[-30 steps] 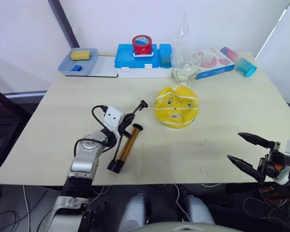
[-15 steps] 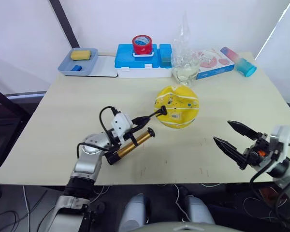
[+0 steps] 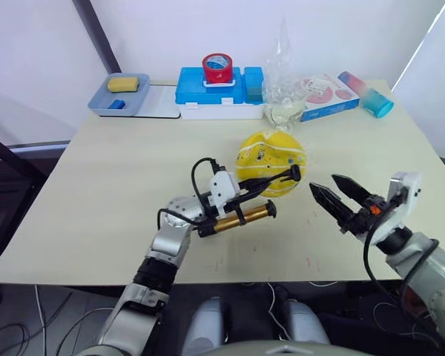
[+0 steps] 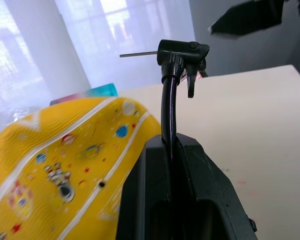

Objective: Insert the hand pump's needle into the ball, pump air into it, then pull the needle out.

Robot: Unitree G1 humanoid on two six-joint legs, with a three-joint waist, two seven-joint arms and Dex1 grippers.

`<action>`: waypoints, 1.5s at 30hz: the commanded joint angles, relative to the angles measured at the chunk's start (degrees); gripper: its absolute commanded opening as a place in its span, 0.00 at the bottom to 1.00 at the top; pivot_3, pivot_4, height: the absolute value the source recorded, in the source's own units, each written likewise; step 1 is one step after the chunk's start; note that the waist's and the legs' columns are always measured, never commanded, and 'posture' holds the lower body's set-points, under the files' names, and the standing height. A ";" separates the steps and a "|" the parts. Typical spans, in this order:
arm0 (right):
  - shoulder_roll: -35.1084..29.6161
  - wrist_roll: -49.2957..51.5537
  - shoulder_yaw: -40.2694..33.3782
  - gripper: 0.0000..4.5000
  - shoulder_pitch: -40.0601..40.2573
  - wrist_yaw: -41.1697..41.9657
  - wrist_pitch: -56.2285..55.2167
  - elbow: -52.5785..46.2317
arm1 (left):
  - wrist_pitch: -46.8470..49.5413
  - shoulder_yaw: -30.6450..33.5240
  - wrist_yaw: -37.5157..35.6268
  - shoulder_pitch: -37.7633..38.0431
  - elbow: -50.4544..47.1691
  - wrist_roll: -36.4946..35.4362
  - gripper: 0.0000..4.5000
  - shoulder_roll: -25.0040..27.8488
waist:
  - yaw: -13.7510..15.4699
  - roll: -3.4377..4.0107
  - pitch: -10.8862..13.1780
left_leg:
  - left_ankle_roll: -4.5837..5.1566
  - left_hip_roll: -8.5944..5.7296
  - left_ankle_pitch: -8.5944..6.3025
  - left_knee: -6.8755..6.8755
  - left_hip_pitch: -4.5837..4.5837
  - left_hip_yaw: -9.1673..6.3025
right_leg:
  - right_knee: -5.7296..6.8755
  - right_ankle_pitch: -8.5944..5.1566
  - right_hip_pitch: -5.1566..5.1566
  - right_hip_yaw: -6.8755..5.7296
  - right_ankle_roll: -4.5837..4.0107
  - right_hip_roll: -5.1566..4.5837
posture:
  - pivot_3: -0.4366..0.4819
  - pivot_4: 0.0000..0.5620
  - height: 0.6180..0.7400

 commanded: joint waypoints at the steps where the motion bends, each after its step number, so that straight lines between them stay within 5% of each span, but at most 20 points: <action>1: 2.48 6.15 0.28 1.00 -1.55 -6.11 1.05 -1.20 | -0.07 -0.80 0.56 -1.71 -0.68 -0.36 0.01 -1.81 | 0.00 0.00 0.00 | 0.00 0.00 0.00 0.00 0.00 -0.01 | 0.00 0.00 0.00 0.00 0.00 0.01 | 0.48 0.27 0.97; 13: 5.37 19.83 2.01 1.00 -2.97 -16.97 0.48 -0.57 | -0.23 -2.29 -0.06 -1.54 -0.40 -0.29 0.01 -4.07 | -0.07 0.00 0.00 | 0.01 0.02 0.00 0.00 0.00 -0.01 | 0.01 0.00 0.00 0.02 0.01 0.03 | 0.48 0.27 0.97; 26: 7.05 19.05 4.75 1.00 -4.09 -18.53 -0.89 0.99 | 0.63 -2.30 0.48 -0.28 -1.05 -0.46 0.01 -4.21 | -0.09 0.00 0.00 | 0.01 0.02 0.00 0.00 0.00 -0.01 | 0.00 0.00 0.00 0.03 0.01 0.04 | 0.48 0.27 0.97; 29: 7.23 18.48 4.72 0.73 -4.55 -18.56 -1.25 1.36 | 0.64 -2.36 0.31 -0.26 -0.98 -0.53 0.00 -4.21 | -0.09 0.00 0.00 | 0.01 0.02 0.00 0.00 0.00 -0.02 | 0.01 0.00 0.00 0.02 0.00 0.04 | 0.48 0.27 0.97; 34: 7.46 18.24 4.81 0.11 -4.62 -18.63 -1.48 1.60 | 0.67 -2.51 -0.18 -0.13 -0.92 -0.68 0.00 -4.12 | -0.10 0.00 0.00 | 0.01 0.03 0.00 0.00 0.00 -0.02 | 0.00 0.00 0.00 0.02 0.00 0.04 | 0.48 0.27 0.97; 35: 7.37 18.12 4.88 0.06 -4.56 -18.56 -1.42 1.61 | 0.62 -2.54 -0.37 -0.13 -0.85 -0.73 0.00 -4.05 | -0.10 0.00 0.00 | 0.01 0.03 0.00 0.00 0.00 -0.02 | 0.00 0.00 0.00 0.02 0.00 0.04 | 0.48 0.27 0.97; 44: 5.51 16.49 4.83 0.06 -4.02 -17.85 -1.17 1.26 | 2.86 -2.65 -2.79 -0.90 -0.18 -1.90 0.00 -3.64 | -0.09 0.00 0.00 | 0.02 0.03 0.00 0.00 -0.01 -0.01 | -0.01 -0.01 -0.01 0.02 0.00 0.04 | 0.48 0.27 0.97; 45: 4.64 15.42 4.77 0.06 -4.00 -17.30 -1.06 1.08 | 3.31 -2.67 -3.08 -0.95 -0.29 -1.95 0.17 -3.43 | -0.08 0.00 0.00 | 0.02 0.03 0.00 0.00 -0.01 -0.01 | -0.01 -0.01 -0.01 0.02 0.00 0.04 | 0.48 0.27 0.97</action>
